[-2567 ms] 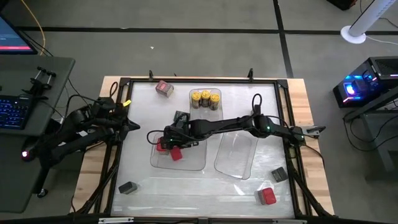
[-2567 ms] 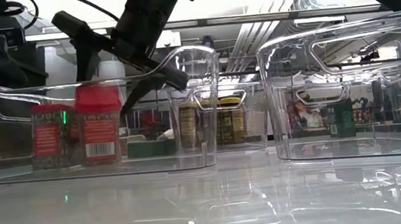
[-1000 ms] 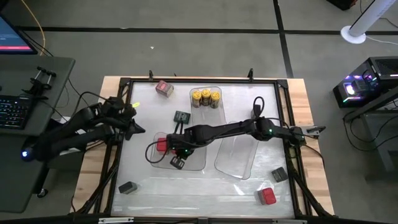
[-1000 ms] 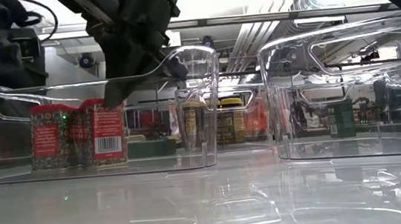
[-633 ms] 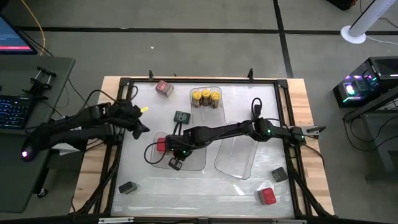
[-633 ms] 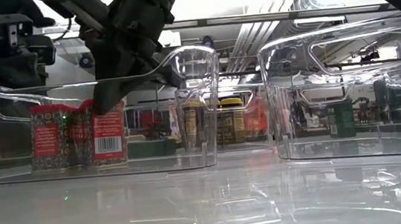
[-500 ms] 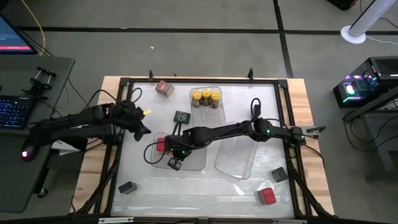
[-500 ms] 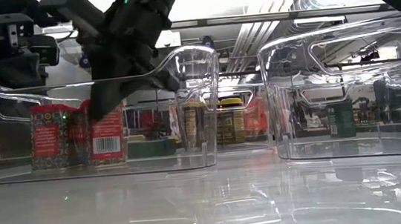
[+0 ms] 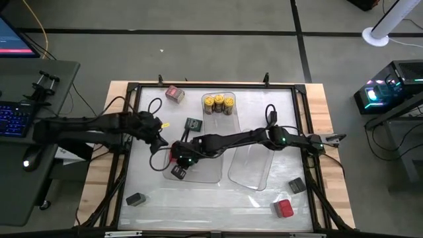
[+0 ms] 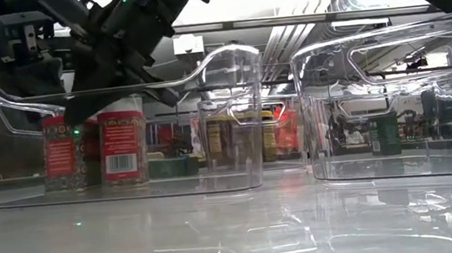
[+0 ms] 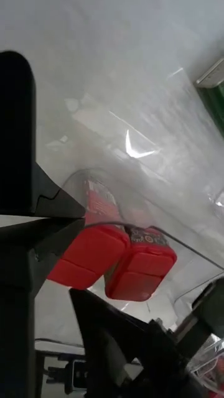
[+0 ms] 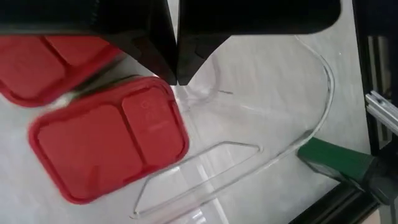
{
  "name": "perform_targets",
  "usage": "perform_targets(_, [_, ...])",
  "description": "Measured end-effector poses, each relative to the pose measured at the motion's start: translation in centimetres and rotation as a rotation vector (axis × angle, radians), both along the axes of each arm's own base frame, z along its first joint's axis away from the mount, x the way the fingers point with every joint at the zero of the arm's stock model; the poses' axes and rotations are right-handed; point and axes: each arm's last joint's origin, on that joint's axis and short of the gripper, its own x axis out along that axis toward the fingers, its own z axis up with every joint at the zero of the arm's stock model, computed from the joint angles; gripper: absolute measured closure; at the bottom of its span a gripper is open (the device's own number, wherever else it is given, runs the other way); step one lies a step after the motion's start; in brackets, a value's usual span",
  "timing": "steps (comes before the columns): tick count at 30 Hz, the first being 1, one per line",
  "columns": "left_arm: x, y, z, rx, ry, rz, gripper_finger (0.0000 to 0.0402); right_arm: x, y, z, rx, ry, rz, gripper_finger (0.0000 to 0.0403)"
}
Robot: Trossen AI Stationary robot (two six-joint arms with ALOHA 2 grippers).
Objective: Sort spices by type
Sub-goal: Put the top right red seasoning can into the left transparent bin
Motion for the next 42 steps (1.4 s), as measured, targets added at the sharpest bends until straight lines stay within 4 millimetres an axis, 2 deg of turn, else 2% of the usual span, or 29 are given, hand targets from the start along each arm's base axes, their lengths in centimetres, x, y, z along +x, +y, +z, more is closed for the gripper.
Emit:
perform_targets(3, [0.2,0.0,-0.1,0.018,0.006,0.010,0.0401,0.1,0.0,0.9,-0.007,-0.025,0.030,0.0403])
perform_targets(5, [0.3,0.0,-0.1,0.026,0.007,0.018,0.0401,-0.2,0.0,2.2,-0.003,-0.058,0.063,0.0403])
perform_targets(8, [0.3,0.1,-0.1,0.030,0.008,0.025,0.0401,-1.3,-0.1,4.0,-0.018,-0.022,0.078,0.0403])
perform_targets(11, [0.2,0.1,-0.1,0.031,0.008,0.024,0.0401,-2.7,0.1,4.6,-0.093,0.065,0.085,0.0403])
perform_targets(15, [0.0,0.0,-0.3,0.029,0.044,0.025,0.0401,-4.0,0.7,4.3,-0.122,0.185,0.099,0.0403])
perform_targets(19, [-0.8,-0.5,-1.2,0.010,0.176,0.008,0.0401,-4.5,1.1,2.3,-0.145,0.265,0.096,0.0403])
perform_targets(23, [-1.3,-1.4,-1.7,-0.017,0.273,-0.009,0.0401,-4.5,0.6,1.1,-0.177,0.290,0.033,0.0403])
perform_targets(28, [-1.2,-2.9,-1.9,-0.051,0.301,-0.045,0.0401,-4.3,-0.3,-0.1,-0.186,0.297,0.011,0.0403])
perform_targets(36, [1.2,-5.1,-2.0,-0.100,0.190,-0.067,0.0401,-3.8,-0.5,-0.1,-0.176,0.247,0.032,0.0403])
perform_targets(42, [2.4,-5.9,-2.5,-0.116,0.166,-0.047,0.0401,-3.6,-0.4,0.0,-0.165,0.216,0.026,0.0403])
